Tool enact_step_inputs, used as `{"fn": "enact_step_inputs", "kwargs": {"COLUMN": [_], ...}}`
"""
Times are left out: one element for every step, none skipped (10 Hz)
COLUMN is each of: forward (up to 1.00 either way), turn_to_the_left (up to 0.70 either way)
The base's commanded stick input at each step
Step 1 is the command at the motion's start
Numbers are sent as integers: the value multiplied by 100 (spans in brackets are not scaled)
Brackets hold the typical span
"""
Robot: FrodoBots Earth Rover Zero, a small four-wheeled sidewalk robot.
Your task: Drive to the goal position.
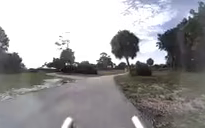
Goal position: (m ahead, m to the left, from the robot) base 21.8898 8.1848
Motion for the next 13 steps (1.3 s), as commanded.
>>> {"fn": "enact_step_inputs", "kwargs": {"forward": [69, 69, 69, 69, 69, 69, 69, 69, 69, 69, 69, 69, 69], "turn_to_the_left": [34, 34, 28, 10, 3, 3, 3, 3, 3, 3, 3, 3, 3]}}
